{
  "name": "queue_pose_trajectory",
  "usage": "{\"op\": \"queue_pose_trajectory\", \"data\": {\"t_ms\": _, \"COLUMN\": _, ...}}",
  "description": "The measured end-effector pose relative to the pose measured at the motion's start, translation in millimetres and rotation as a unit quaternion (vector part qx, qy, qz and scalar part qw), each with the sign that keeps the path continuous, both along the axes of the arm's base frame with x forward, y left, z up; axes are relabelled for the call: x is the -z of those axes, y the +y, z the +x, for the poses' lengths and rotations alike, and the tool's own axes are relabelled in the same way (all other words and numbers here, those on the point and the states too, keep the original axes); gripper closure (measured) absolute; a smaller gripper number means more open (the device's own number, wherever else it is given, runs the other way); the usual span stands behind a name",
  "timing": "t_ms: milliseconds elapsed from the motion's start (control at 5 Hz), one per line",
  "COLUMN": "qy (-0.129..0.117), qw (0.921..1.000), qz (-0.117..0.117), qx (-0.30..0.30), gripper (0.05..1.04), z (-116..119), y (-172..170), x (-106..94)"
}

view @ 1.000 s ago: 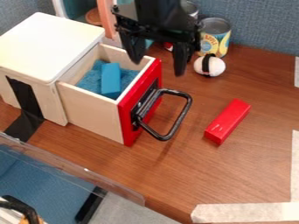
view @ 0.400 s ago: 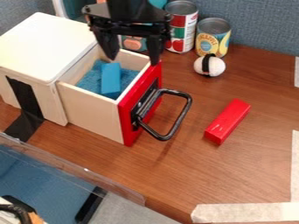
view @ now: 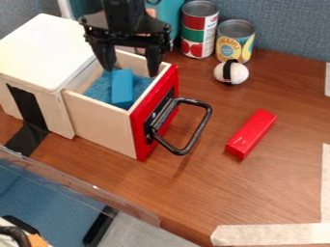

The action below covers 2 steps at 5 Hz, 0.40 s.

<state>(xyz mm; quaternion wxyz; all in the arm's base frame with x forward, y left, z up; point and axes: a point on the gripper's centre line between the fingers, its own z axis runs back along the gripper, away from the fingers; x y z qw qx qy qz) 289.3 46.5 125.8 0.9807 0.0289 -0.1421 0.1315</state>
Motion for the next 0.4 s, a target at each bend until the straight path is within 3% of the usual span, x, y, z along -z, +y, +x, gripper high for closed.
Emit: {"op": "queue_pose_trajectory", "data": {"t_ms": 400, "qy": -0.003, "qw": 0.9996, "qz": 0.012, "qx": -0.025, "gripper": 0.083, "z": 7.2, "y": 12.8, "x": 15.0}}
